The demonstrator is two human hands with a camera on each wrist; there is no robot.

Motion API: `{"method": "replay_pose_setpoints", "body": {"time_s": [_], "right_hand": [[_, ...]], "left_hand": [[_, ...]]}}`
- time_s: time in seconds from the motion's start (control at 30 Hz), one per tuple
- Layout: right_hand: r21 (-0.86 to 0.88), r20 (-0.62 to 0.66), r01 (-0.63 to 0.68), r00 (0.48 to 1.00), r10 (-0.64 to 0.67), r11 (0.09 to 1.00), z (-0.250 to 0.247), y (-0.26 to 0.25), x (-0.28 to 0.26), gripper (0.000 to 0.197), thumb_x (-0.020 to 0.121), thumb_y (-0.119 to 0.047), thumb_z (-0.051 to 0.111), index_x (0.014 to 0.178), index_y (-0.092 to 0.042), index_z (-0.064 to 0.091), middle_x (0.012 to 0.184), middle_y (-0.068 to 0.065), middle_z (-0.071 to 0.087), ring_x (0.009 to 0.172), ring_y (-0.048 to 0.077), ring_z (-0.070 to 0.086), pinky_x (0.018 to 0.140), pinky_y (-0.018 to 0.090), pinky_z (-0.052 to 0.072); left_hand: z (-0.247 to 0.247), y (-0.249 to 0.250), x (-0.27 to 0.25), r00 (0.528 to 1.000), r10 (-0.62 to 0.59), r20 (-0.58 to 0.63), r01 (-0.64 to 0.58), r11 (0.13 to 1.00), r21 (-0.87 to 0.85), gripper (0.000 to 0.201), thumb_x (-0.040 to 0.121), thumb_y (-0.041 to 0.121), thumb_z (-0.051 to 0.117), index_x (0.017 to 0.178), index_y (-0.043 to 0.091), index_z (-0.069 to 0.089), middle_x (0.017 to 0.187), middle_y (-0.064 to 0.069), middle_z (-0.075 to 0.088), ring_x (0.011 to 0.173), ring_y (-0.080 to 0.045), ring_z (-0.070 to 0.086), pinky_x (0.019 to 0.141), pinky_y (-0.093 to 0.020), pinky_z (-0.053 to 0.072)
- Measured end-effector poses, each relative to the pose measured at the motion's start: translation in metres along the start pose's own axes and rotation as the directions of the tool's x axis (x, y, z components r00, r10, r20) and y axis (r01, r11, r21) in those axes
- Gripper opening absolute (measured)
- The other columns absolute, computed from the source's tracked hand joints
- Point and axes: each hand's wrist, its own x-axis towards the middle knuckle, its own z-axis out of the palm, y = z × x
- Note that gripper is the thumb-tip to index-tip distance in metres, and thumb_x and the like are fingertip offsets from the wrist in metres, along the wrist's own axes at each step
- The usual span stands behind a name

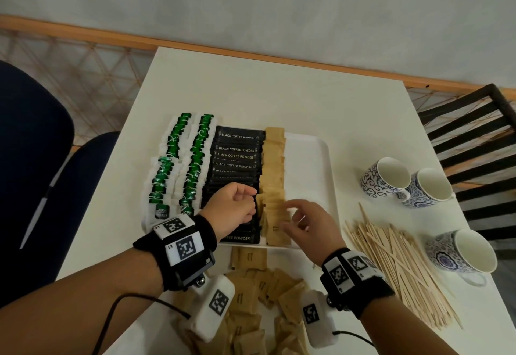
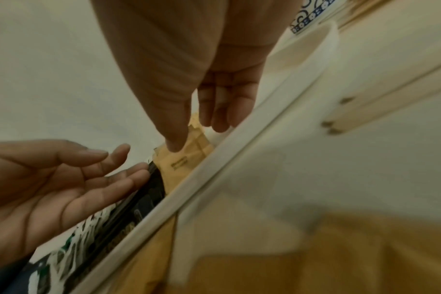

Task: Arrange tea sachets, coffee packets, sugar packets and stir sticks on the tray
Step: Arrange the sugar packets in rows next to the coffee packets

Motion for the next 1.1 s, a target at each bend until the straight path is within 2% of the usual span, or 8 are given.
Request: {"method": "replay_pose_setpoints", "body": {"time_s": [0.1, 0.2, 0.33, 0.47, 0.67, 0.87, 0.97, 1.1], "right_hand": [[0.101, -0.049, -0.062, 0.997, 0.067, 0.993, 0.001, -0.002, 0.000, 0.047, 0.078, -0.033, 0.074, 0.117, -0.037, 0.048, 0.099, -0.012, 0.053, 0.078, 0.006, 0.060, 0.068, 0.018, 0.051], [0.168, -0.008, -0.087, 0.996, 0.090, 0.982, 0.003, -0.008, -0.001, 0.055, 0.078, -0.029, 0.074, 0.123, -0.035, 0.043, 0.100, -0.013, 0.056, 0.078, 0.004, 0.060, 0.063, 0.012, 0.048], [0.154, 0.014, -0.080, 0.997, 0.079, 0.985, 0.004, -0.012, -0.001, 0.057, 0.080, -0.026, 0.071, 0.128, -0.032, 0.042, 0.101, -0.013, 0.056, 0.078, 0.002, 0.060, 0.060, 0.009, 0.046], [0.137, -0.027, -0.098, 0.994, 0.102, 0.986, 0.003, -0.013, 0.002, 0.058, 0.084, -0.019, 0.063, 0.134, -0.031, 0.038, 0.114, -0.012, 0.053, 0.084, 0.000, 0.058, 0.059, 0.006, 0.044], [0.152, 0.041, -0.070, 0.997, 0.065, 0.986, 0.007, -0.016, 0.006, 0.060, 0.086, -0.010, 0.054, 0.138, -0.028, 0.032, 0.117, -0.014, 0.053, 0.079, -0.003, 0.057, 0.060, 0.008, 0.044], [0.105, 0.067, -0.064, 0.996, 0.057, 0.992, 0.006, -0.015, 0.007, 0.063, 0.084, -0.006, 0.050, 0.139, -0.031, 0.031, 0.125, -0.012, 0.054, 0.082, 0.002, 0.057, 0.072, 0.020, 0.050], [0.090, 0.017, -0.059, 0.998, 0.058, 0.994, 0.000, -0.015, 0.000, 0.057, 0.088, -0.010, 0.050, 0.138, -0.032, 0.033, 0.123, -0.013, 0.051, 0.088, 0.001, 0.057, 0.077, 0.021, 0.047], [-0.017, 0.025, -0.017, 1.000, 0.017, 1.000, -0.013, -0.012, -0.021, 0.041, 0.090, -0.016, 0.051, 0.126, -0.035, 0.048, 0.114, -0.014, 0.054, 0.089, -0.003, 0.054, 0.081, 0.023, 0.048]], "left_hand": [[0.001, 0.000, 0.001, 1.000, 0.012, -0.019, -0.012, 1.000, 0.008, 0.020, 0.091, 0.004, 0.054, 0.103, 0.018, 0.057, 0.105, -0.002, 0.058, 0.104, -0.018, 0.061, 0.088, -0.028, 0.053], [0.004, 0.000, 0.002, 0.999, 0.024, -0.025, -0.023, 1.000, 0.018, 0.020, 0.090, 0.003, 0.055, 0.105, 0.017, 0.058, 0.106, 0.000, 0.057, 0.104, -0.015, 0.059, 0.093, -0.031, 0.052], [0.008, 0.000, 0.002, 0.999, 0.033, -0.014, -0.032, 0.999, 0.029, 0.019, 0.091, 0.004, 0.054, 0.105, 0.017, 0.057, 0.099, 0.001, 0.056, 0.097, -0.015, 0.057, 0.094, -0.033, 0.051], [0.009, -0.001, 0.003, 0.999, 0.049, -0.023, -0.047, 0.997, 0.055, 0.020, 0.090, 0.004, 0.054, 0.102, 0.021, 0.057, 0.102, 0.003, 0.055, 0.097, -0.013, 0.056, 0.096, -0.035, 0.051], [0.011, -0.002, 0.004, 0.997, 0.074, -0.029, -0.070, 0.991, 0.115, 0.021, 0.088, 0.009, 0.057, 0.095, 0.029, 0.059, 0.105, 0.005, 0.056, 0.107, -0.014, 0.056, 0.100, -0.040, 0.047], [0.012, 0.000, 0.003, 0.999, 0.050, -0.018, -0.048, 0.996, 0.079, 0.019, 0.090, 0.006, 0.055, 0.098, 0.023, 0.058, 0.106, 0.002, 0.058, 0.105, -0.016, 0.059, 0.095, -0.035, 0.051], [0.008, 0.003, -0.004, 0.999, 0.045, -0.008, -0.044, 0.998, 0.052, 0.017, 0.092, 0.007, 0.054, 0.099, 0.022, 0.058, 0.112, -0.003, 0.060, 0.105, -0.017, 0.060, 0.092, -0.031, 0.052], [-0.008, 0.003, -0.019, 0.998, 0.060, 0.017, -0.061, 0.994, 0.088, 0.014, 0.093, 0.010, 0.055, 0.102, 0.021, 0.057, 0.110, -0.005, 0.063, 0.100, -0.019, 0.064, 0.084, -0.028, 0.054]]}}
